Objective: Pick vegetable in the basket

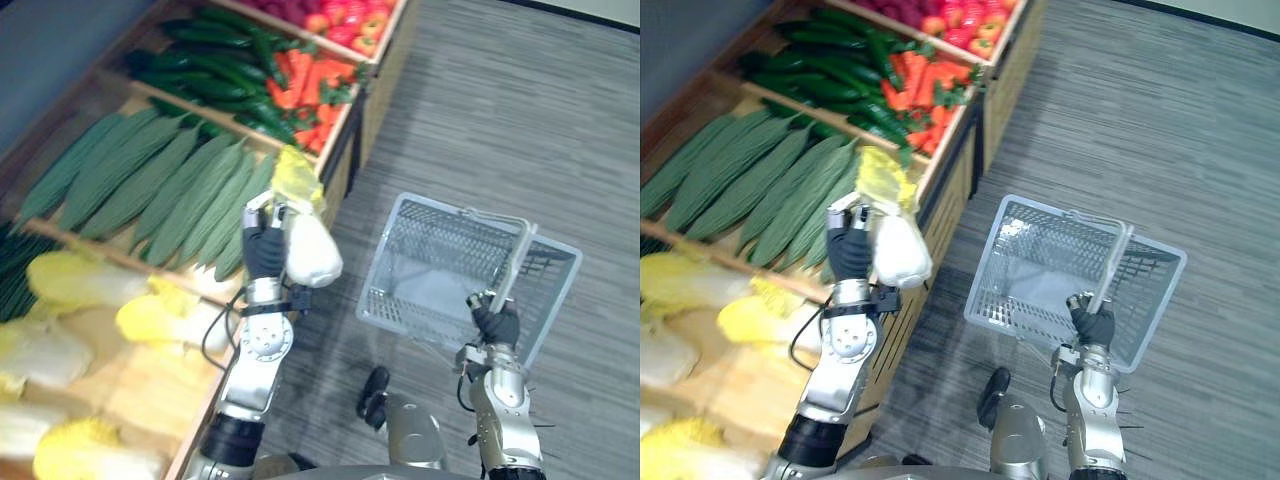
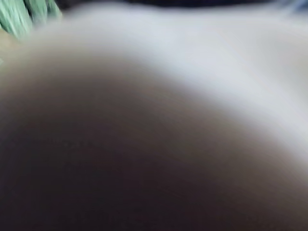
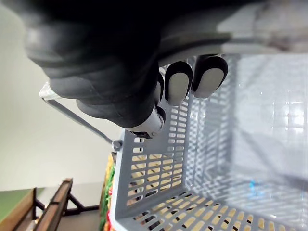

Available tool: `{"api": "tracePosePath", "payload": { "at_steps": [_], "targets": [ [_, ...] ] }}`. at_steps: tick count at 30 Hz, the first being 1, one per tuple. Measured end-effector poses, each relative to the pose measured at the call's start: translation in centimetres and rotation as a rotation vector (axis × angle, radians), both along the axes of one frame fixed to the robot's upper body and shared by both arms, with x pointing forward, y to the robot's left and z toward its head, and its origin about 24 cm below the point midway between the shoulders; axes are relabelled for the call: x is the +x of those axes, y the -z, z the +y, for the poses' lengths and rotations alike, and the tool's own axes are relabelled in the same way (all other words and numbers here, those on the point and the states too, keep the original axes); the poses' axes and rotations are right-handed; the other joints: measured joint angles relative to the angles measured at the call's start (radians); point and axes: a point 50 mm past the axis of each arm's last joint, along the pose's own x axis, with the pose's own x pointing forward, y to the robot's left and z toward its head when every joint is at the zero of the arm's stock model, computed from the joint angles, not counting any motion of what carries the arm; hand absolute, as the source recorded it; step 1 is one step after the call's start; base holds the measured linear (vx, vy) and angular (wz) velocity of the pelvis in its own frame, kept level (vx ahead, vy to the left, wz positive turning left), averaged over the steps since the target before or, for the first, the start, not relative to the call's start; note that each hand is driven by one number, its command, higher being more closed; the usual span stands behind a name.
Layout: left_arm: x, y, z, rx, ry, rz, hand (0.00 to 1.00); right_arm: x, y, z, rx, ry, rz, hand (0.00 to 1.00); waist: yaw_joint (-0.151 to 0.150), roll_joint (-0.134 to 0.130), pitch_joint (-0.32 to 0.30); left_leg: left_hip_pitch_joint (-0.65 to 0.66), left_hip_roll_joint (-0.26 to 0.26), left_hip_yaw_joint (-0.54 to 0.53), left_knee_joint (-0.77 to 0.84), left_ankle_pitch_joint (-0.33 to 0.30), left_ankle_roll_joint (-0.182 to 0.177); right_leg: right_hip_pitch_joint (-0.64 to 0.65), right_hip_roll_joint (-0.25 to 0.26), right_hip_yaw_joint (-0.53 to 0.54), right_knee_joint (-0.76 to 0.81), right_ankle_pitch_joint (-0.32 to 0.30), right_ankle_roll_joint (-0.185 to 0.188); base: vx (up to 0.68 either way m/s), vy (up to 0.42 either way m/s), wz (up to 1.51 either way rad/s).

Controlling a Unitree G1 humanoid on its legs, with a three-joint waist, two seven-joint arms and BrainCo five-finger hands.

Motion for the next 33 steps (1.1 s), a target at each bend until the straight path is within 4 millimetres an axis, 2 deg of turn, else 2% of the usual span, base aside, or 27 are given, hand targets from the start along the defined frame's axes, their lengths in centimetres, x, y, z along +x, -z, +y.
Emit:
{"api": "tracePosePath", "payload": {
  "at_steps": [1,2,3,5,6,7,8,9,11,12,13,15,17,21,26,27,31,33],
  "targets": [
    [0.0,0.2,-0.2,0.001,0.012,0.011,1.00,0.3,-0.3,0.1,-0.007,-0.012,-0.010,1.00,0.001,0.000,0.000,-0.041,-0.025,-0.074,0.028,-0.019,-0.016,0.011,0.001,0.020,-0.011,-0.001,0.000,0.20,0.015,-1.03],
    [-0.1,0.6,-0.5,-0.004,0.025,0.030,1.00,1.0,-0.9,0.5,-0.016,-0.046,-0.034,1.00,0.012,-0.001,0.000,-0.109,-0.090,-0.198,0.030,-0.053,-0.029,0.028,-0.002,0.067,-0.024,-0.002,0.002,0.17,0.046,-0.86],
    [-0.1,0.7,-0.5,-0.007,0.029,0.035,1.00,1.3,-1.2,0.8,-0.019,-0.068,-0.045,1.00,0.021,-0.001,0.000,-0.132,-0.125,-0.249,0.012,-0.067,-0.033,0.036,-0.002,0.094,-0.029,-0.001,0.003,0.22,0.085,-1.19],
    [-0.1,1.1,-0.7,-0.017,0.041,0.053,1.00,2.2,-1.9,2.3,-0.012,-0.145,-0.073,1.00,0.055,0.000,-0.001,-0.191,-0.260,-0.445,-0.151,-0.095,-0.059,0.075,-0.012,0.182,-0.036,0.021,0.036,0.26,0.155,-1.19],
    [-0.1,1.1,-0.9,-0.019,0.044,0.057,1.00,2.4,-2.0,2.6,-0.012,-0.165,-0.079,1.00,0.062,0.002,-0.002,-0.201,-0.302,-0.514,-0.237,-0.088,-0.070,0.084,-0.017,0.204,-0.036,0.025,0.043,0.24,0.253,-1.21],
    [-0.1,1.4,-1.4,-0.029,0.054,0.074,1.00,2.5,-2.1,3.1,-0.008,-0.200,-0.082,1.00,0.066,0.025,-0.019,-0.201,-0.336,-0.585,-0.425,0.010,-0.102,0.091,-0.005,0.247,-0.039,0.032,0.071,0.11,0.168,-0.88],
    [-0.1,1.5,-1.5,-0.030,0.056,0.077,1.00,2.5,-2.1,3.1,-0.011,-0.205,-0.082,1.00,0.066,0.034,-0.024,-0.203,-0.335,-0.591,-0.455,0.037,-0.088,0.092,-0.001,0.253,-0.041,0.033,0.074,0.16,0.215,-0.89],
    [-0.1,2.1,-1.8,-0.012,0.071,0.103,1.00,2.4,-1.8,3.3,-0.004,-0.215,-0.069,1.00,0.063,0.024,-0.034,-0.184,-0.343,-0.563,-0.475,0.036,-0.059,0.107,-0.005,0.293,-0.058,0.041,0.103,0.16,0.165,-0.42],
    [-0.2,2.8,-2.3,0.026,0.111,0.128,1.00,2.2,-1.5,4.5,0.048,-0.267,-0.063,1.00,0.049,-0.002,-0.053,-0.126,-0.388,-0.523,-0.558,0.056,-0.034,0.110,-0.043,0.332,-0.089,0.056,0.125,0.18,0.226,-0.38],
    [-0.3,2.9,-2.6,0.036,0.128,0.130,1.00,2.1,-1.4,4.7,0.062,-0.279,-0.058,1.00,0.050,-0.006,-0.055,-0.120,-0.395,-0.512,-0.574,0.061,-0.030,0.111,-0.050,0.340,-0.097,0.061,0.133,0.10,0.183,-0.29],
    [-0.4,3.1,-3.2,0.070,0.157,0.132,1.00,1.8,-1.1,5.2,0.106,-0.304,-0.051,1.00,0.054,-0.015,-0.060,-0.115,-0.407,-0.501,-0.589,0.063,-0.026,0.111,-0.058,0.358,-0.114,0.069,0.143,0.08,0.142,-0.17],
    [-0.6,3.9,-3.7,0.184,0.192,0.143,1.00,1.3,-0.5,6.8,0.207,-0.367,-0.025,1.00,0.056,-0.035,-0.071,-0.112,-0.406,-0.495,-0.598,0.063,-0.026,0.112,-0.054,0.381,-0.131,0.078,0.141,0.08,0.098,-0.11],
    [-1.0,5.0,-4.6,0.300,0.221,0.155,1.00,0.8,-0.1,8.0,0.271,-0.427,-0.003,1.00,0.055,-0.039,-0.073,-0.084,-0.404,-0.485,-0.621,0.065,-0.029,0.123,-0.055,0.399,-0.136,0.079,0.139,0.05,0.016,-0.18],
    [-1.0,5.2,-5.8,0.446,0.260,0.107,1.00,0.2,0.7,7.7,0.364,-0.439,0.046,1.00,0.053,-0.041,-0.075,-0.066,-0.406,-0.457,-0.648,0.065,-0.030,0.123,-0.054,0.434,-0.153,0.079,0.139,0.00,-0.004,-0.24],
    [-0.8,5.3,-6.2,0.581,0.275,0.057,1.00,0.0,1.2,7.5,0.476,-0.433,0.082,1.00,0.048,-0.045,-0.077,-0.057,-0.407,-0.441,-0.663,0.065,-0.030,0.124,-0.052,0.459,-0.166,0.079,0.139,-0.03,0.006,-0.12],
    [-0.7,5.5,-6.3,0.614,0.281,0.050,0.00,0.0,1.3,7.4,0.487,-0.436,0.098,1.00,0.049,-0.048,-0.079,-0.057,-0.407,-0.439,-0.664,0.065,-0.030,0.124,-0.052,0.461,-0.169,0.079,0.139,-0.03,0.012,-0.06],
    [-0.6,7.2,-6.0,0.700,0.280,0.099,0.00,-0.2,1.6,7.1,0.506,-0.444,0.133,1.00,0.041,-0.054,-0.082,-0.055,-0.407,-0.436,-0.664,0.065,-0.030,0.123,-0.051,0.464,-0.172,0.079,0.138,0.00,0.004,-0.02],
    [-0.4,8.5,-5.2,0.757,0.263,0.161,0.00,-0.3,1.7,7.3,0.506,-0.459,0.140,1.00,0.032,-0.058,-0.085,-0.055,-0.406,-0.436,-0.665,0.065,-0.030,0.123,-0.049,0.465,-0.173,0.080,0.138,0.01,0.005,-0.02]
  ]
}}
